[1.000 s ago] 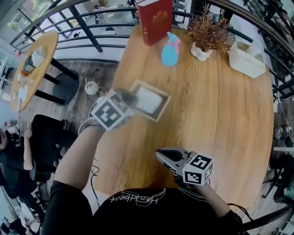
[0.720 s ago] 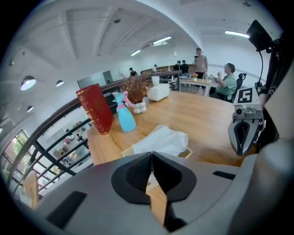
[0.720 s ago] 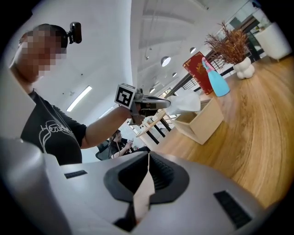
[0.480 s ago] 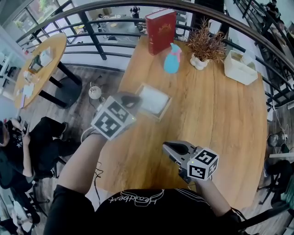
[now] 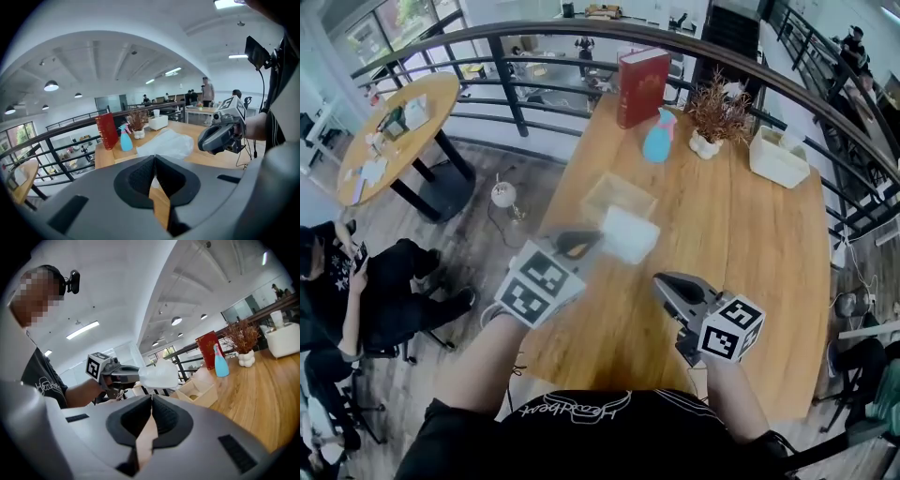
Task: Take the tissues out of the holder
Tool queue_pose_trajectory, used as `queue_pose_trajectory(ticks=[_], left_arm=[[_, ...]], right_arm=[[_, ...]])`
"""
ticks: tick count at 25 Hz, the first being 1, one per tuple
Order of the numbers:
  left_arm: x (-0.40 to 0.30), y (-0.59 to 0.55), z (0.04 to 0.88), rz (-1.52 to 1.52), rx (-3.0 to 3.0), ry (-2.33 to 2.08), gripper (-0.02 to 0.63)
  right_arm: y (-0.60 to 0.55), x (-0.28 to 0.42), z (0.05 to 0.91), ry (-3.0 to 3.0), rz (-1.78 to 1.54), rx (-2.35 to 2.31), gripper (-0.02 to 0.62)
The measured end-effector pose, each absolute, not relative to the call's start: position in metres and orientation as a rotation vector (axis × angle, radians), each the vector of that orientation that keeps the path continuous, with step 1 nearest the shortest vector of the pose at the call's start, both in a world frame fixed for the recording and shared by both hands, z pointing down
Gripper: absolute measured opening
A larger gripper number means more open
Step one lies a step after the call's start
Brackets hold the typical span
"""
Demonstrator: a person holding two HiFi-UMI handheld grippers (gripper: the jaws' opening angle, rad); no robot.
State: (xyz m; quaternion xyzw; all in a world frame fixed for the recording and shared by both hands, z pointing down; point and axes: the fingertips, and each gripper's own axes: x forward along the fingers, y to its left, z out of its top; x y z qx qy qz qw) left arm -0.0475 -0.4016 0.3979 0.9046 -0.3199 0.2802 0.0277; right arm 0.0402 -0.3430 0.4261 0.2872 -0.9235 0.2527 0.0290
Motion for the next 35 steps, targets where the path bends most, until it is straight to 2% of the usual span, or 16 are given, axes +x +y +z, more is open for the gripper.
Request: queue_pose_trajectory(ticks=[24, 35], left_arm=[[-0.115, -0.068, 0.372, 0.428, 2.755, -1.01, 0.015], [-0.132, -0.011, 0.384, 0.416, 2.76, -0.997, 0.015]], right_arm=[[-0.055, -0.02, 0.362, -2.89, 0.595, 0.974, 0.018], [0.003, -0.028, 0.373, -2.848, 0.635, 0.999, 0.017]])
